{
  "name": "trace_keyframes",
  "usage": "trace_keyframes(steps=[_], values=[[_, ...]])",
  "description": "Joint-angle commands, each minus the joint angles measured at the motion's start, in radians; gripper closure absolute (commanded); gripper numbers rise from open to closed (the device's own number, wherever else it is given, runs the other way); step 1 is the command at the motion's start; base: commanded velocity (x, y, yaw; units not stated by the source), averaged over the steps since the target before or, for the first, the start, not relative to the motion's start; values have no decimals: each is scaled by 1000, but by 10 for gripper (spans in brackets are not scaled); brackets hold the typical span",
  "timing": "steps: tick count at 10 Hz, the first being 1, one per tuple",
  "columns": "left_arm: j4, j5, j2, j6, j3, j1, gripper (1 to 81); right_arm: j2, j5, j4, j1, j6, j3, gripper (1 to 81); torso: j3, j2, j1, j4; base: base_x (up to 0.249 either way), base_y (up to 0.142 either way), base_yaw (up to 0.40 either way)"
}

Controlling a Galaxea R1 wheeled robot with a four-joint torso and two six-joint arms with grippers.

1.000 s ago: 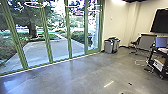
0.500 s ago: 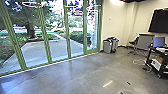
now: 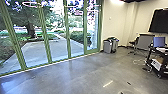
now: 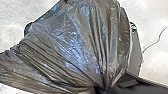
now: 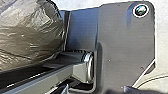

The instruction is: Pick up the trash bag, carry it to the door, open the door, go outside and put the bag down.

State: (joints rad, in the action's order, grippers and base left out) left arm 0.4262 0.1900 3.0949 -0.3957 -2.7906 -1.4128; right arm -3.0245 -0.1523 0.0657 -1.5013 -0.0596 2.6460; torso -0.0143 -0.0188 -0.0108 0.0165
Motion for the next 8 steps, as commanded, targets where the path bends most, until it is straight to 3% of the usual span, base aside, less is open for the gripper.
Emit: trace_keyframes(steps=[1,4,8], values=[[0,71,7,-6,0,68,811,-3,-56,5,55,3,0,10,0,0,0,0,0,0,0],[-1,71,7,-6,0,67,811,-3,-46,5,54,3,2,10,0,0,0,0,0,0,0],[0,69,5,-6,0,67,811,-4,-46,5,51,1,2,10,0,0,2,0,85,0,0]])
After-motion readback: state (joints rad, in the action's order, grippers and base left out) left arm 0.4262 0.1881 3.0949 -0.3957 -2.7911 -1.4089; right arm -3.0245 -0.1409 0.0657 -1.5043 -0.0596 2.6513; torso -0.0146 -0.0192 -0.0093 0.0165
